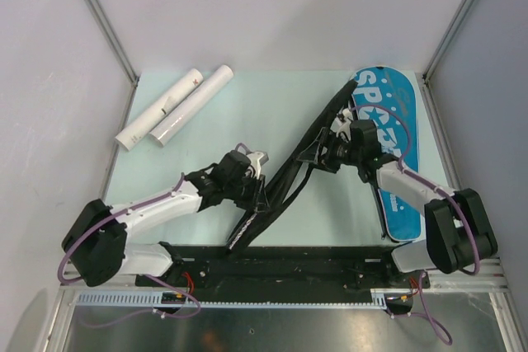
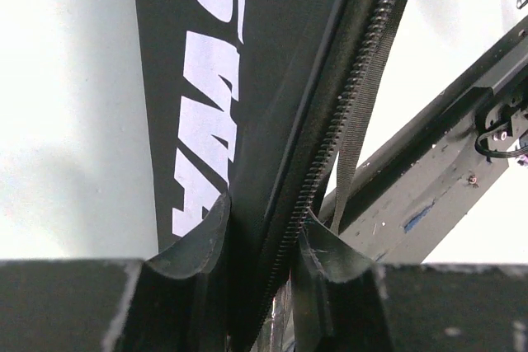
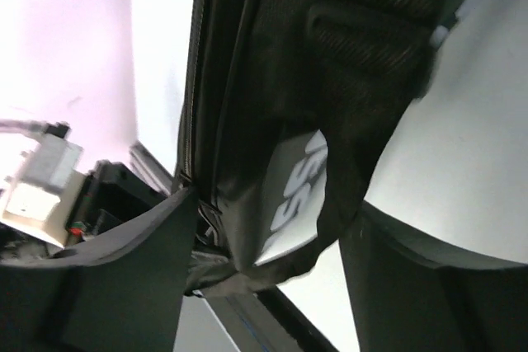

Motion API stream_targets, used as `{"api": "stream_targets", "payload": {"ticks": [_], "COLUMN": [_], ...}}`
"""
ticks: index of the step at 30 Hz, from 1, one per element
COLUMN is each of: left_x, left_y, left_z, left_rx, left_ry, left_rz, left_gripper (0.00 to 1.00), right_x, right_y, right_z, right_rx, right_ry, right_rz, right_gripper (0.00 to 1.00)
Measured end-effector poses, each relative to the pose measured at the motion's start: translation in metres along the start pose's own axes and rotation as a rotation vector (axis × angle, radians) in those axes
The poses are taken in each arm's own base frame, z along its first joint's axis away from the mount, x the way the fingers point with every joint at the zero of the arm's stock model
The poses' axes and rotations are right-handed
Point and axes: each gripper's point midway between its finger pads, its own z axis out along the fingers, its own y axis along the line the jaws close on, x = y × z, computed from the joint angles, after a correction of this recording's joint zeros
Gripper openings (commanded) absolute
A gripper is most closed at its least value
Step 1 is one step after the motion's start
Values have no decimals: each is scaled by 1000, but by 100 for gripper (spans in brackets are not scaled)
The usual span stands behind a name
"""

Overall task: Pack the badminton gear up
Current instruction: Zip the racket bag at the center of the board.

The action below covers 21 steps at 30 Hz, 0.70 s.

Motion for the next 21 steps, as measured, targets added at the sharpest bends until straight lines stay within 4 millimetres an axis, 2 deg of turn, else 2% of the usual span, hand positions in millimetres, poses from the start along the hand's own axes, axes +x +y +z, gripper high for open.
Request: {"api": "stream_targets", "payload": {"ticks": [3, 6, 10, 12, 15, 17, 21], "left_x": [-2, -3, -5, -6, -6, -6, -7], "left_y": [-1, -1, -2, -3, -3, -4, -4], "left_z": [2, 3, 4, 4, 5, 5, 5], "left_rx": [-1, -2, -1, 0, 2, 4, 5], "left_ry": [3, 5, 3, 3, 3, 1, -2], "left_rz": [-6, -12, -20, -25, -29, -34, -37], "left_gripper": [0, 0, 0, 0, 0, 0, 0], "right_x": [12, 28, 51, 60, 71, 76, 79], "right_y": [-7, -8, 15, 27, 36, 40, 30], "right_z": [-9, -26, -47, -51, -48, -40, -15], "right_rx": [80, 163, 184, 170, 165, 150, 183], "right_ry": [30, 39, 33, 28, 31, 44, 59], "right_rz": [-63, -141, -244, -276, -291, -263, -127], "right_gripper": [76, 76, 75, 74, 68, 68, 68]}}
